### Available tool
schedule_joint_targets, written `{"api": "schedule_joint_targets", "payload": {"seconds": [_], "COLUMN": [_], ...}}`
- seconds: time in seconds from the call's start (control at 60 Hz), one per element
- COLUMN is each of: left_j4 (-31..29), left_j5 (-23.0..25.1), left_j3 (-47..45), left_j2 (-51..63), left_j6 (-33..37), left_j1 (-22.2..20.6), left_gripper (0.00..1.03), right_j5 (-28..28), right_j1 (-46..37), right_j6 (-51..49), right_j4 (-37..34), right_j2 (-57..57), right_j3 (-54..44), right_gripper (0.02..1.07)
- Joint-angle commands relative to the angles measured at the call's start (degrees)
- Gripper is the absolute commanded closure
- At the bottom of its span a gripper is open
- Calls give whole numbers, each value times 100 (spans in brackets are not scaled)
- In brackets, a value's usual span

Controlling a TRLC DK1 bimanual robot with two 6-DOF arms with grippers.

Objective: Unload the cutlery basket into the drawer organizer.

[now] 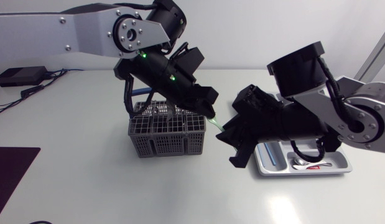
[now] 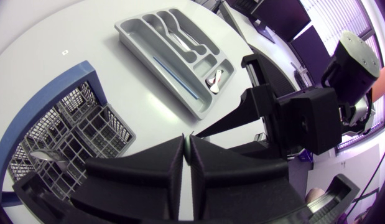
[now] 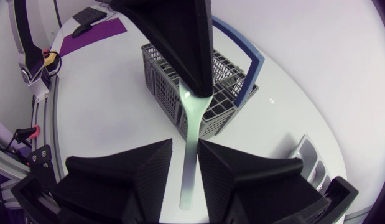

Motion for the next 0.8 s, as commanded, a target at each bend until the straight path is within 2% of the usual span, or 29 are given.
{"api": "schedule_joint_targets", "payload": {"seconds": [0.0,0.183,0.25,0.683,0.767,0.783], "left_j4": [2,11,11,38,46,46], "left_j5": [65,65,65,65,65,56], "left_j3": [70,26,26,35,53,61], "left_j2": [-120,-120,-120,-128,-137,-146], "left_j6": [-118,-110,-101,-110,-101,-101], "left_j1": [26,35,43,43,61,70], "left_gripper": [100,100,100,99,96,90], "right_j5": [-44,-44,-44,-132,-140,-149], "right_j1": [47,38,38,47,38,38], "right_j6": [128,110,101,31,-4,-22], "right_j4": [-17,-43,-78,-236,-254,-254], "right_j2": [82,82,82,38,29,29], "right_j3": [106,123,141,132,106,97], "right_gripper": [70,85,93,97,97,97]}}
